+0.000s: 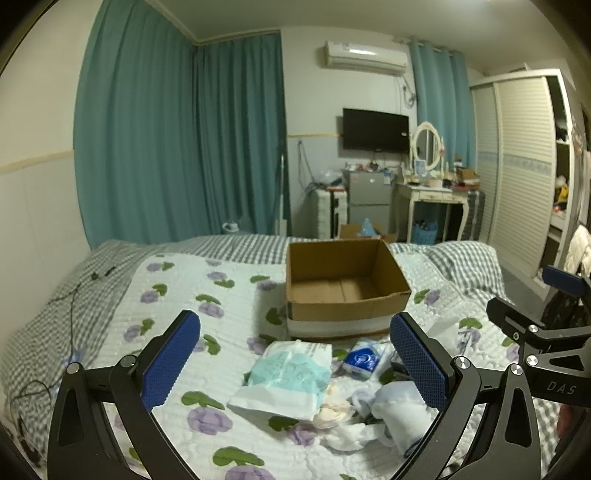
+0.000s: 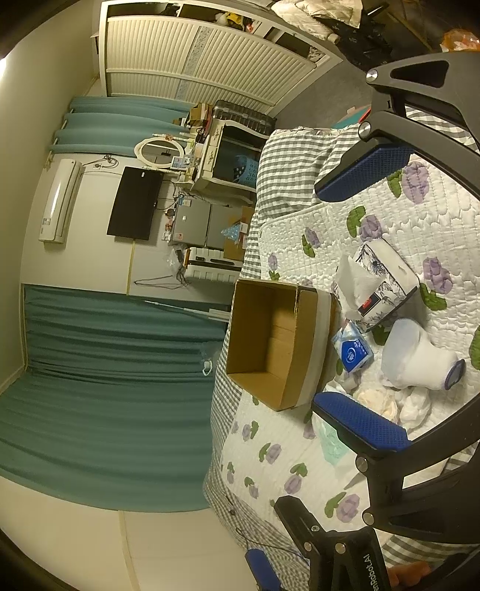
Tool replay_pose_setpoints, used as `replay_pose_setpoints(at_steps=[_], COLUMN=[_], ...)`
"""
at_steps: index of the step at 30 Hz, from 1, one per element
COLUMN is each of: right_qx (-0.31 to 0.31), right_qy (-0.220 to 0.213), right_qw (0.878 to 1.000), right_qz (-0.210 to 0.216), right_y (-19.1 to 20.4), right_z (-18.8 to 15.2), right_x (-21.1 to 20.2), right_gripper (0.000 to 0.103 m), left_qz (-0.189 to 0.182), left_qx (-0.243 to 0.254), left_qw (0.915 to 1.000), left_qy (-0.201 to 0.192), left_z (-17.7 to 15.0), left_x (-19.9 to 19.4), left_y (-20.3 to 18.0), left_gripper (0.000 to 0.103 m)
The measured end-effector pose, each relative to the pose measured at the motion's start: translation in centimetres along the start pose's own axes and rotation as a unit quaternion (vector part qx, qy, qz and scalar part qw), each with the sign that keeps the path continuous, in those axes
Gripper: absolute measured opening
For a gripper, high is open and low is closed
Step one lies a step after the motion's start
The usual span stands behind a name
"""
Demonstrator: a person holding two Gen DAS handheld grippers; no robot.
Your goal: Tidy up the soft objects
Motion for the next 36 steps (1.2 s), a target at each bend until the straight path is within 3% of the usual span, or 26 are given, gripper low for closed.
replay_pose_setpoints(at_steps=[36], right_qx=[-0.005], right_qy=[0.005], right_qw=[1.0], right_qz=[0.001], right_y=[0.49], right_z=[-0.16], right_x=[-0.07], right_gripper=[0.103], left_qz=[-0.001], left_qx=[0.004], left_qw=[1.0], left_qy=[-0.002], left_z=[-0.23], left_x=[-0.05], left_y=[-0.2], left_gripper=[0.103])
Point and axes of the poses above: each gripper's, at about its wrist camera, not at the fingertips, and x roughly the way its jaws point, y to its left, z to its top, the point moved 4 cm from there along x, roughly the way its jaws point, and after that the axes turned 9 degrees about x, right-handed, at the moved point
